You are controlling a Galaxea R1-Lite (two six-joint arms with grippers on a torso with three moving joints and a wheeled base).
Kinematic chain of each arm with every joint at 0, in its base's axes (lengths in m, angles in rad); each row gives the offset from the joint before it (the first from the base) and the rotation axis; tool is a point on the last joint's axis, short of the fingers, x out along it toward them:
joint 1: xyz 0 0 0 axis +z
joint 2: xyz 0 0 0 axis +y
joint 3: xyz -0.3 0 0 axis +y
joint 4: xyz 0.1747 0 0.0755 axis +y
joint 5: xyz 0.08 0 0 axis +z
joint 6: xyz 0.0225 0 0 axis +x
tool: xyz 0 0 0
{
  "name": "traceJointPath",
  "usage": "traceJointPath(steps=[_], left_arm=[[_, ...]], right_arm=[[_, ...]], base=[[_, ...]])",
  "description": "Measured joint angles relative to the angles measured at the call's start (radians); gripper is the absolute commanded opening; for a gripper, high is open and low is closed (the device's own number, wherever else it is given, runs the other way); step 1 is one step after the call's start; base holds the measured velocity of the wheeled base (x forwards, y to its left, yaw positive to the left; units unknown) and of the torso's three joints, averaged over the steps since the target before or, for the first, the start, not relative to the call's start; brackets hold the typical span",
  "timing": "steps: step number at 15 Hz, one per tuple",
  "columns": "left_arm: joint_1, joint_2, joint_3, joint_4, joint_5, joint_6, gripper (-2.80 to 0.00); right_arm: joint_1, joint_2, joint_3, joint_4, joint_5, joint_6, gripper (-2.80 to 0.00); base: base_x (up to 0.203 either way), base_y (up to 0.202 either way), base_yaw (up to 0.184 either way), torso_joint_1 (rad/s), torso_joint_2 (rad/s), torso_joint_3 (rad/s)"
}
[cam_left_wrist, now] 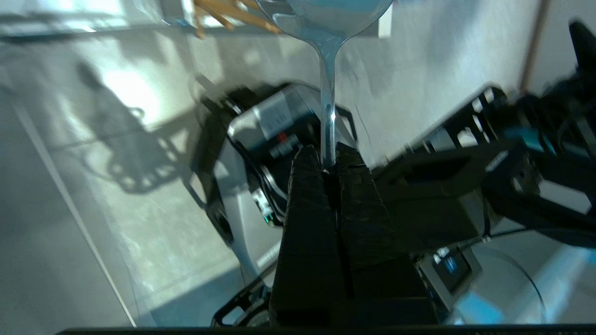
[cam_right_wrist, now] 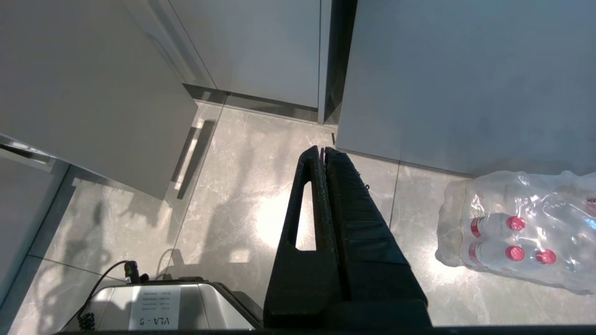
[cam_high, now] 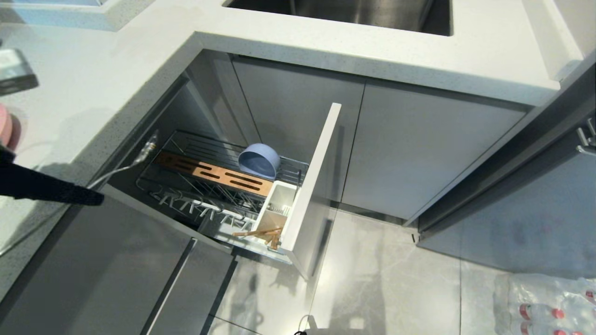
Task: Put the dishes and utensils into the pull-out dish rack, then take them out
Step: Pick up the spoon and place it in the cupboard
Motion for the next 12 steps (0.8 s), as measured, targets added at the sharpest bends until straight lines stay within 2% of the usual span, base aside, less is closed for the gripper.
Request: traceJointPath(steps=[2,7,9,11,12], left_arm=[[-0.098,0.069,-0.036,0.000,0.085,-0.062,-2.80],[-0.348,0.190,-0.093,-0.078,0.397,-0.351,-2.80],[-0.440,0.236,-0.096,-0.123,0.542,-0.440,-2.80],[-0.507,0.293,-0.097,-0.197,0.690,-0.502,-2.80],[-0.533,0.322,-0.097,-0.235,0.751,-0.513,-2.80]], right_arm=[[0.000,0.000,0.000,0.000,0.000,0.000,-2.80],[0.000,0.000,0.000,0.000,0.000,0.000,-2.80],[0.000,0.000,0.000,0.000,0.000,0.000,-2.80],[0.000,0.000,0.000,0.000,0.000,0.000,-2.80],[0.000,0.000,0.000,0.000,0.000,0.000,-2.80]], base=[[0.000,0.000,0.000,0.000,0.00,0.000],[0.000,0.000,0.000,0.000,0.00,0.000],[0.000,0.000,0.000,0.000,0.00,0.000],[0.000,0.000,0.000,0.000,0.00,0.000],[0.000,0.000,0.000,0.000,0.00,0.000]])
